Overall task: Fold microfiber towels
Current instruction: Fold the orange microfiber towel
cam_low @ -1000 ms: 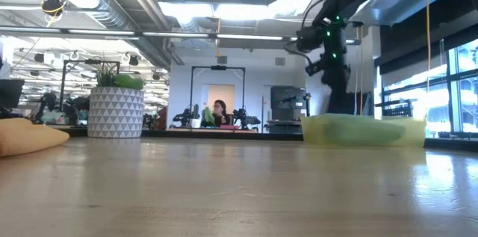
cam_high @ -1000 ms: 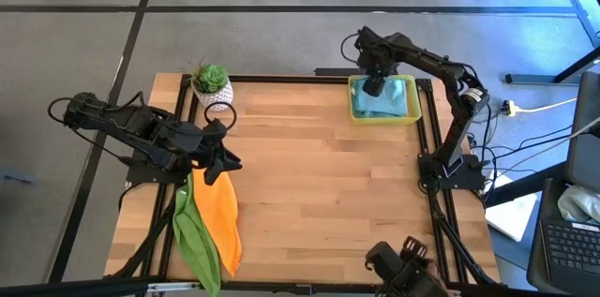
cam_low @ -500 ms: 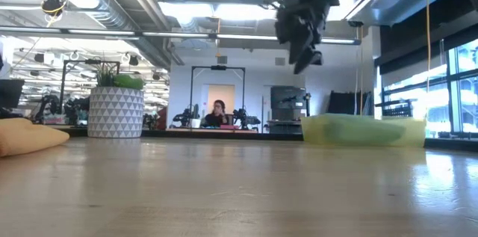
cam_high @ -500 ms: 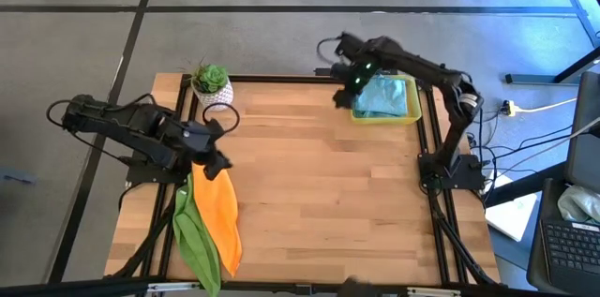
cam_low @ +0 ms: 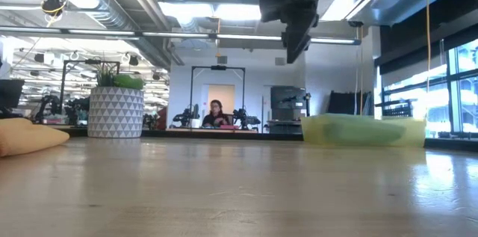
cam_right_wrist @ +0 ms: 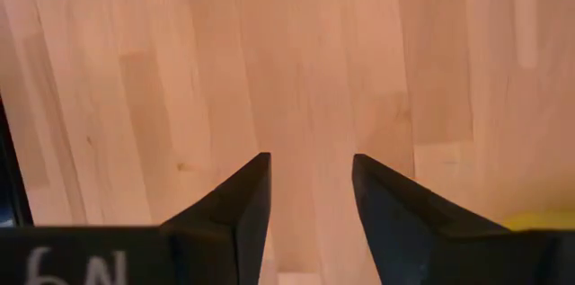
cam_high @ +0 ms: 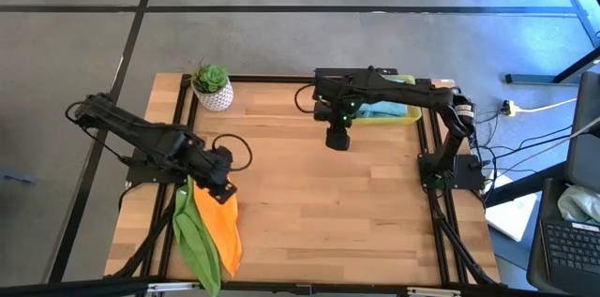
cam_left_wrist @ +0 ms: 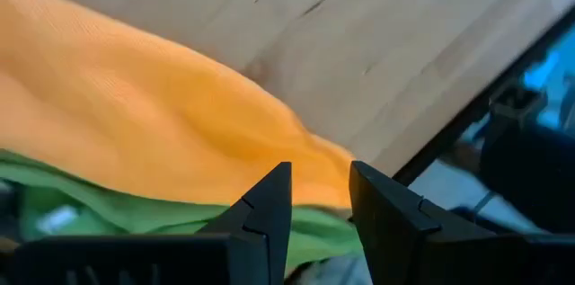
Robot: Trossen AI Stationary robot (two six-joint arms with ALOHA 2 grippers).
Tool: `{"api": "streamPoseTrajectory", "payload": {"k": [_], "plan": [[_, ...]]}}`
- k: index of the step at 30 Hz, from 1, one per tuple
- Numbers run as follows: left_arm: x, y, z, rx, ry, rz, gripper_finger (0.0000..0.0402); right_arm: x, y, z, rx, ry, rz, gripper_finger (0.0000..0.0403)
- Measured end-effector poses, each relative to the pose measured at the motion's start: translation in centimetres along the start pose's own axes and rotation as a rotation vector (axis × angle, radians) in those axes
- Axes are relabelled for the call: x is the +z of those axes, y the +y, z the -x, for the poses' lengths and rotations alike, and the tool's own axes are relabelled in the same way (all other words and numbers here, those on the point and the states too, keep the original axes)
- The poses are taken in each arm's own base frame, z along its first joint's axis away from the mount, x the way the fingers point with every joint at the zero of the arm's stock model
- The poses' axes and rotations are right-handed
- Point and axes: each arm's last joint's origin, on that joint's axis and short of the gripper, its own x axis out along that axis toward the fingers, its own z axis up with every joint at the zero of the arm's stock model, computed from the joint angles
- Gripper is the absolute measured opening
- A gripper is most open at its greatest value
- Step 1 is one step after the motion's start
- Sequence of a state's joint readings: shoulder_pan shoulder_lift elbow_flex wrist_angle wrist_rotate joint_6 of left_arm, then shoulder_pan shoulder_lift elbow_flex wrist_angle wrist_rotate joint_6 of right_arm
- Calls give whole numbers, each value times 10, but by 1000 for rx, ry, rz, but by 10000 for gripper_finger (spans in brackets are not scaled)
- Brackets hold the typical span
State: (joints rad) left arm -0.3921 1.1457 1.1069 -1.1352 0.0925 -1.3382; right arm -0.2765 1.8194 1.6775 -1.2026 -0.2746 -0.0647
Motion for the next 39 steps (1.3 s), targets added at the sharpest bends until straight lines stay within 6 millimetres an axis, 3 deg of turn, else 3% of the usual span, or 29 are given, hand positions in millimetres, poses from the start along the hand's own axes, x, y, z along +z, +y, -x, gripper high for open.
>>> {"api": "streamPoseTrajectory", "payload": {"k": [8,14,18,22,32,39], "plan": [[4,-27,-39,23,12,134,145,-9,7,11,40,17,57,157],[-1,-35,-77,165,104,159,188,-24,10,12,134,35,60,157],[-2,-38,-98,236,151,180,206,-41,9,0,190,85,36,157],[-1,-39,-113,290,163,181,211,-56,3,-26,194,147,-39,158],[-1,-41,-132,326,179,180,212,-96,-3,-78,227,306,-170,214],[-1,-38,-141,379,178,167,212,-114,18,-77,218,289,-237,211]]}}
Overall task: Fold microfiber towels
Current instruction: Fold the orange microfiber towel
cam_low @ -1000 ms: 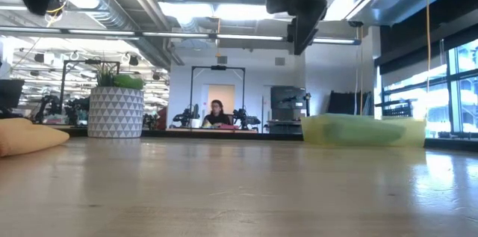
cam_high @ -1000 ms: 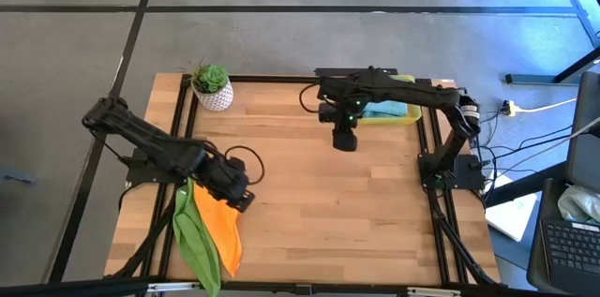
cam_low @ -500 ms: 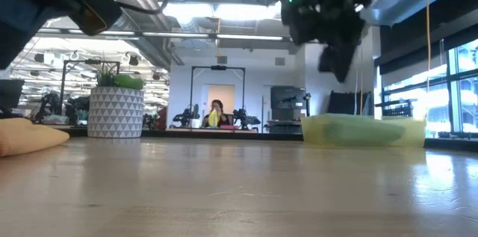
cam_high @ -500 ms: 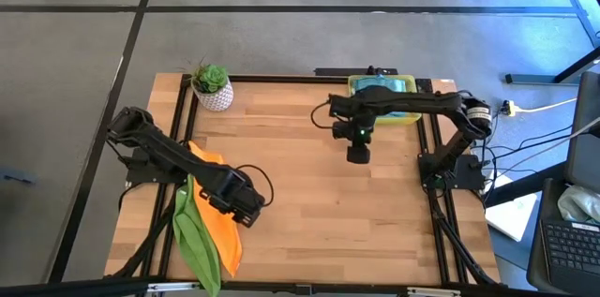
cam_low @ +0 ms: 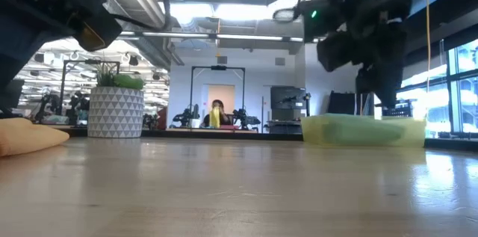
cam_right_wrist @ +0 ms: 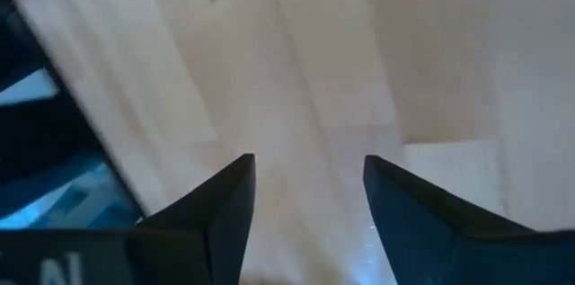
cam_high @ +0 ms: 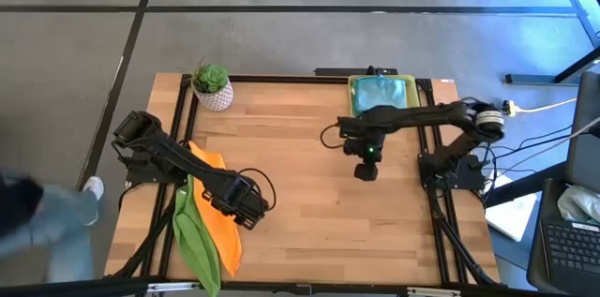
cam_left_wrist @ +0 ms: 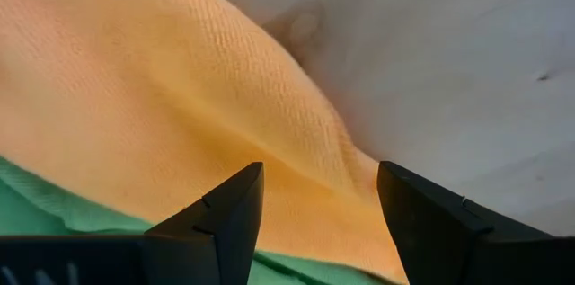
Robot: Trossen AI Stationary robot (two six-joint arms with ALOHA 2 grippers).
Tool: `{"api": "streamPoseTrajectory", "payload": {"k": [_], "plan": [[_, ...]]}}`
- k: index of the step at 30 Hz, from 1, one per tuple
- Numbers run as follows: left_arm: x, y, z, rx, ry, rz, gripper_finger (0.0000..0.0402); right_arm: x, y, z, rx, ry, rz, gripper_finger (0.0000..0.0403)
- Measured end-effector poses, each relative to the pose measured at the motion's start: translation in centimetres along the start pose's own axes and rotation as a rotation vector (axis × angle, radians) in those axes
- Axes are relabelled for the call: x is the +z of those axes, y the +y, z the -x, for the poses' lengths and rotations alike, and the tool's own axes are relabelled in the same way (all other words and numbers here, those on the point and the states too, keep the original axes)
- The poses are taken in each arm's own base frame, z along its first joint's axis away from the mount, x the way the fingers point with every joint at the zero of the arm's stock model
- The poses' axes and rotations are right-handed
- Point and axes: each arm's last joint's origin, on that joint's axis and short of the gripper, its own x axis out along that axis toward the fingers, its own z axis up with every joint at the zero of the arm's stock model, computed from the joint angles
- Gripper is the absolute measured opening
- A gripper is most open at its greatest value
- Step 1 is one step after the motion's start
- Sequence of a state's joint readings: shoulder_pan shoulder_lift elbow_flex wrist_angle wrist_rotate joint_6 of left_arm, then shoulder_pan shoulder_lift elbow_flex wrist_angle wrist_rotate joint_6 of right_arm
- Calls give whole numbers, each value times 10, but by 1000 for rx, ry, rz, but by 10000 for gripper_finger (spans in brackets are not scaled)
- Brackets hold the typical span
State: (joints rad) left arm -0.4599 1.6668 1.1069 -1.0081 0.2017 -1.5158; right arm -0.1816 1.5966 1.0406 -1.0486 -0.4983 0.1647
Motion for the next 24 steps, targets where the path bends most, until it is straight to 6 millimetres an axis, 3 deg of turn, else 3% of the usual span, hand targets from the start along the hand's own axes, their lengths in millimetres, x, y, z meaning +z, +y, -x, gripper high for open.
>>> {"api": "streamPoseTrajectory", "payload": {"k": [5,10,17,24], "plan": [[5,-1,-1,2,-9,-75,212,-24,18,17,-104,-240,-62,195],[4,-1,-1,2,-15,-125,212,-51,35,26,-3,-453,-129,181],[-6,1,-3,26,-28,-62,209,-74,50,19,70,-454,-218,177],[-10,0,-6,41,-88,-43,209,-83,85,12,102,-550,-233,177]]}}
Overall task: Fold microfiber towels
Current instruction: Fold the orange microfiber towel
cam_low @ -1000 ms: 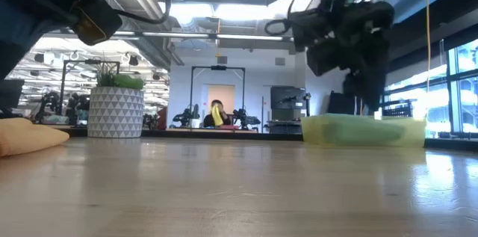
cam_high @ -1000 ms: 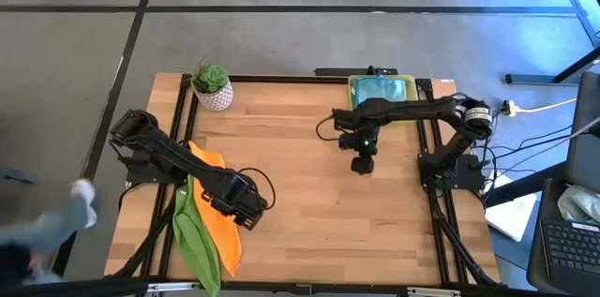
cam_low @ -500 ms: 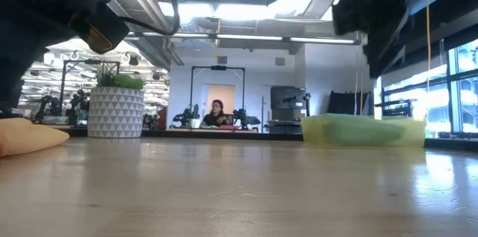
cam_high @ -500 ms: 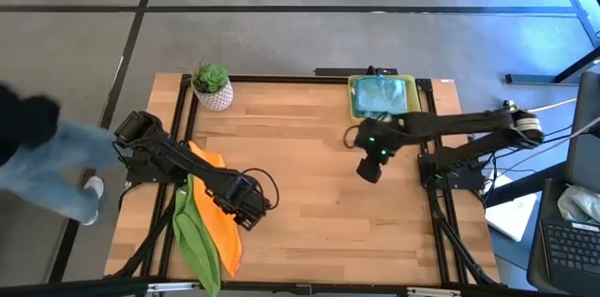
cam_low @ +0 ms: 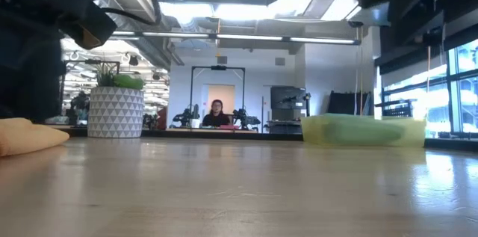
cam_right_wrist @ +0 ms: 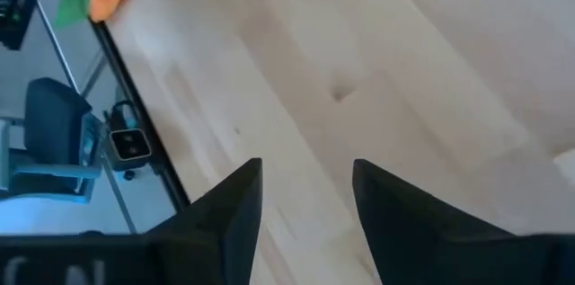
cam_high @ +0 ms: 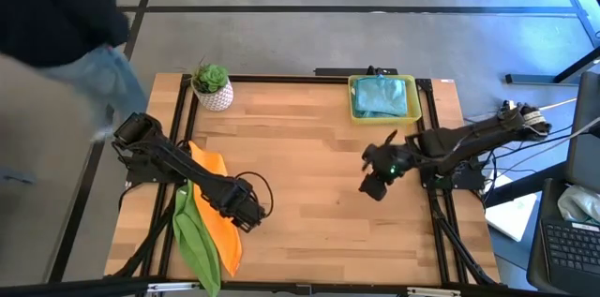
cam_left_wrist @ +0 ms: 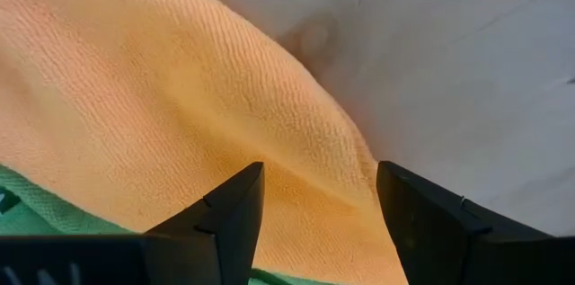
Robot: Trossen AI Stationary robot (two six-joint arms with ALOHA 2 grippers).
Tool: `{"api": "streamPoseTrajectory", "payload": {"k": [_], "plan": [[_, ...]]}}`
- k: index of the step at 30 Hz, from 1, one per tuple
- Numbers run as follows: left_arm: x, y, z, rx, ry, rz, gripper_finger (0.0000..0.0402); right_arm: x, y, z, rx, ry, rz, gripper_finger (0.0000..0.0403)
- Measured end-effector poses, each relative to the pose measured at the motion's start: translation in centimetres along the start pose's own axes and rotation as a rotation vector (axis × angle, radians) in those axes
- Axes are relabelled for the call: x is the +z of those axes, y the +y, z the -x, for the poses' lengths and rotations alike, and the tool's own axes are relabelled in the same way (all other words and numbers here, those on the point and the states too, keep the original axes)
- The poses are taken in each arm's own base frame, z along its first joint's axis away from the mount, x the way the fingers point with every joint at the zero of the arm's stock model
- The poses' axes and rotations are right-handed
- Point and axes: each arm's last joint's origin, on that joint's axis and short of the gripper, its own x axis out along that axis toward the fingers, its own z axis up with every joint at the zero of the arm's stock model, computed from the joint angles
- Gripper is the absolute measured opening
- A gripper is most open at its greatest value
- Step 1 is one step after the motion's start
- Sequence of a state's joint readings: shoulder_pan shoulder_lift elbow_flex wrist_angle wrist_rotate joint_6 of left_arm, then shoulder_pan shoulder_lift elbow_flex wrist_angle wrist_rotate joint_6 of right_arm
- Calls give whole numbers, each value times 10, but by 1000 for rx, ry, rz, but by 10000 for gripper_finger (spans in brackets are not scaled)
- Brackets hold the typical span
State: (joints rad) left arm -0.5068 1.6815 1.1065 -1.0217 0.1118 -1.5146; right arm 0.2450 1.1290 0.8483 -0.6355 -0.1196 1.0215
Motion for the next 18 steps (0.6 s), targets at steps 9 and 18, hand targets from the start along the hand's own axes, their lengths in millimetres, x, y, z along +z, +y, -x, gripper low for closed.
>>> {"api": "streamPoseTrajectory", "payload": {"k": [9,18], "plan": [[-1,-13,-11,-58,55,16,208,-27,16,-2,14,7,75,177],[3,-3,-11,40,42,38,205,-26,16,-2,3,-8,261,177]]}}
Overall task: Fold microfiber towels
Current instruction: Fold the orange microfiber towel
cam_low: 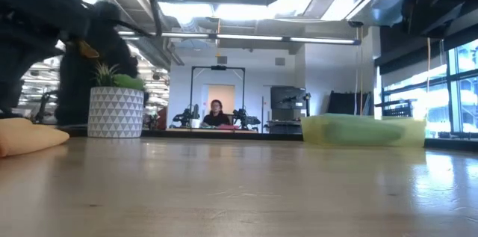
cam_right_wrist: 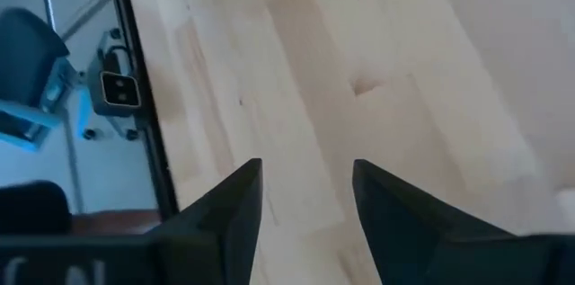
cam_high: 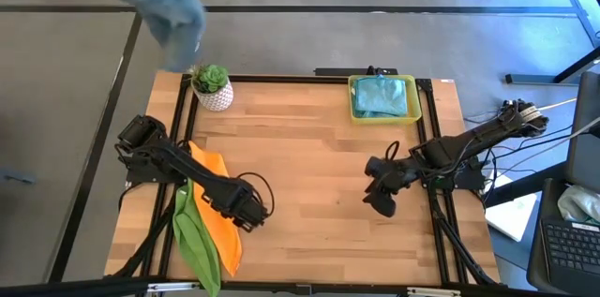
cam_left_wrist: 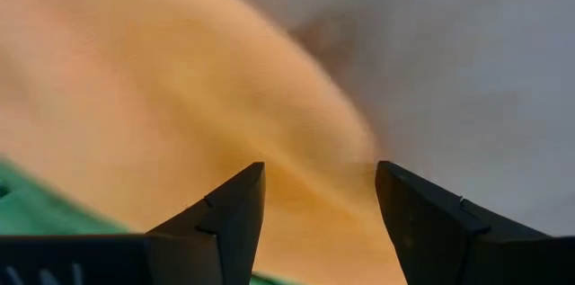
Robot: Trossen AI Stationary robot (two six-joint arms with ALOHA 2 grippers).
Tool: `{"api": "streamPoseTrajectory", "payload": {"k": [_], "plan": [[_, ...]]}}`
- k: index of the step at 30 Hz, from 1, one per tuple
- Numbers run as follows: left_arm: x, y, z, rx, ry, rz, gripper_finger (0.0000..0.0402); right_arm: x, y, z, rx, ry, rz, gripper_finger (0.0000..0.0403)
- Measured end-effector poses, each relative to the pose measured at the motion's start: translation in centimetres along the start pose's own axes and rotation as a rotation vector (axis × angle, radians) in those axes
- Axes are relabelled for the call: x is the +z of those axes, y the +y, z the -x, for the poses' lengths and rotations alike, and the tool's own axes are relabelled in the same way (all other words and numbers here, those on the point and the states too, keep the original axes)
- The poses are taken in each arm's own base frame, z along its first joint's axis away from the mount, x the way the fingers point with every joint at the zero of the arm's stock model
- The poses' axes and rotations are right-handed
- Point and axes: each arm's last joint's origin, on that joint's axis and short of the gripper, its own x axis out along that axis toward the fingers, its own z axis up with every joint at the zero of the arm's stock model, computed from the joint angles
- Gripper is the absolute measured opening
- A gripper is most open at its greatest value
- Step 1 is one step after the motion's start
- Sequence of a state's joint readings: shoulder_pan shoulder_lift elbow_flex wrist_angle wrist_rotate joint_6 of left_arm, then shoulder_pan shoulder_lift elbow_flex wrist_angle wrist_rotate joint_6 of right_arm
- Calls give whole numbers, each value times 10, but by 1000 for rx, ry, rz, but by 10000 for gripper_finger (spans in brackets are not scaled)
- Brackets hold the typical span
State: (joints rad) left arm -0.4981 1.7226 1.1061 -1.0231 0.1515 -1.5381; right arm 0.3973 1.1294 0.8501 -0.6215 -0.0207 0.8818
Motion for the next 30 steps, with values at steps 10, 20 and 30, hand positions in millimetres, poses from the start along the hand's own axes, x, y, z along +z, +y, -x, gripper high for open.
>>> {"api": "streamPoseTrajectory", "payload": {"k": [10,20,30], "plan": [[-2,8,-1,78,98,-13,204,4,-14,1,-123,-8,201,177],[1,4,6,4,308,-119,100,22,-28,3,-157,-58,256,177],[39,-19,69,-162,28,-202,1,28,-35,4,-198,-67,391,177]]}}
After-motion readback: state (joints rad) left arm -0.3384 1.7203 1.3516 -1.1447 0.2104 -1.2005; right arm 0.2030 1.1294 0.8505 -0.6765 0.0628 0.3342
